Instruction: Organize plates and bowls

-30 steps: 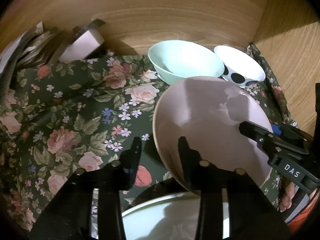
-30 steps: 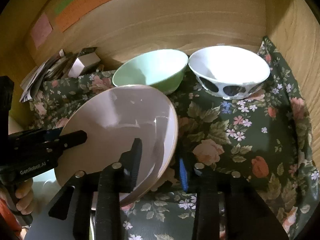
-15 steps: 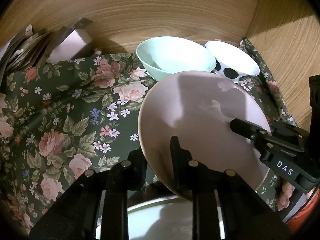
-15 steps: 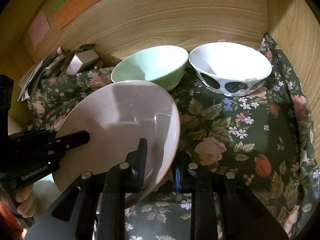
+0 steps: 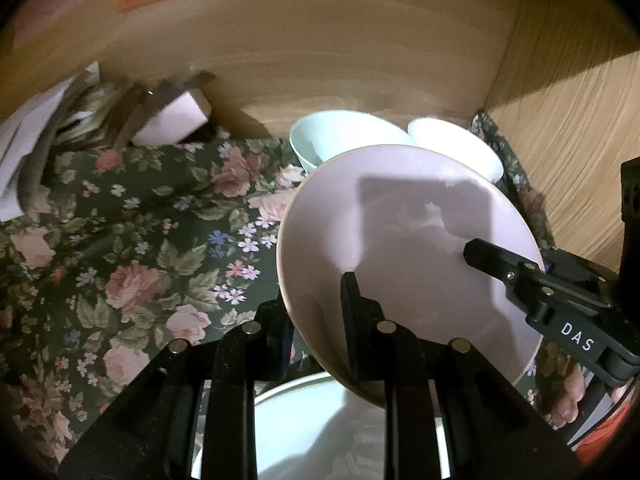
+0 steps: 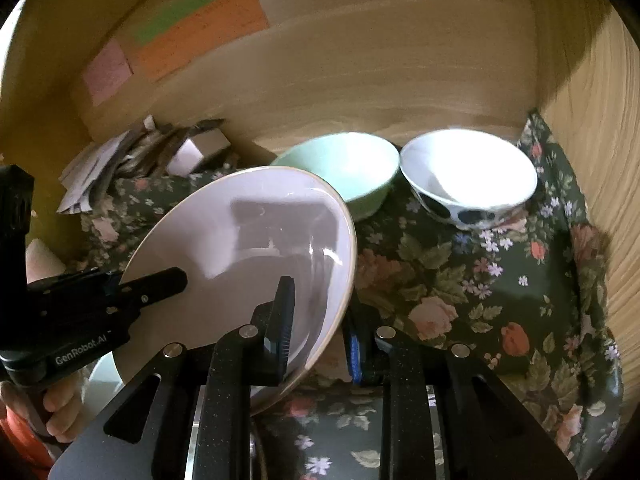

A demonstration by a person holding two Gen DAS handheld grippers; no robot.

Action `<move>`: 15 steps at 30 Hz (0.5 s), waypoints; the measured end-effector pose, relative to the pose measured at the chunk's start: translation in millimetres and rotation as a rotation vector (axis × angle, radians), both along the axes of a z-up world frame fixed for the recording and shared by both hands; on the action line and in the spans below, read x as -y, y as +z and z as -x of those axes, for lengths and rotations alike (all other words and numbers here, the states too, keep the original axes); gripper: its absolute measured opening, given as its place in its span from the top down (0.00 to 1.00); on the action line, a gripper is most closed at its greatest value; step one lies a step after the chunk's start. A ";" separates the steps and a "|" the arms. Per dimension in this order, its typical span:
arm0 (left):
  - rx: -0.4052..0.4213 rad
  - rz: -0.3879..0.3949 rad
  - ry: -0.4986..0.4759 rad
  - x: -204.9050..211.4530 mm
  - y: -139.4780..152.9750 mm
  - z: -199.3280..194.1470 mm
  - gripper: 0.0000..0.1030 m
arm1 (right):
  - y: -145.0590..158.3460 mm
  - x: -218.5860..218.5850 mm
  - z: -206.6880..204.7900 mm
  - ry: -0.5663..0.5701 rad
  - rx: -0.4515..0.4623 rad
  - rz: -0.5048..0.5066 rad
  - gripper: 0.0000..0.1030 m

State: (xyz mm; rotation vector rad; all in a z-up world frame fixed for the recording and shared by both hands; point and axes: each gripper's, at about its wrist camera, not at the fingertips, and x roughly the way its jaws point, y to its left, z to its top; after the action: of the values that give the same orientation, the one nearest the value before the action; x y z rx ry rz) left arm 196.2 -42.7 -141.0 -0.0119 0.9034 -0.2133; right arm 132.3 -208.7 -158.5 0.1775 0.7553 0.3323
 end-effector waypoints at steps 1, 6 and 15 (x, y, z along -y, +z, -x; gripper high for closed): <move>0.007 0.002 0.003 -1.6 2.3 2.2 0.79 | 2.2 -0.8 1.3 0.001 0.005 0.000 0.80; 0.045 0.020 0.021 -9.1 16.6 13.3 0.79 | 16.5 -11.5 8.2 0.016 0.041 0.008 0.80; 0.103 0.037 0.066 -31.7 37.1 38.0 0.79 | 31.3 -36.5 20.1 0.059 0.084 0.018 0.80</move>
State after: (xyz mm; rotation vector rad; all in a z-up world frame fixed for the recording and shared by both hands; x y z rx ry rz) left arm 158.2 -10.9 -103.9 -0.0641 0.7954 -0.1673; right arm 112.2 -172.2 -127.3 0.1235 0.6813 0.3866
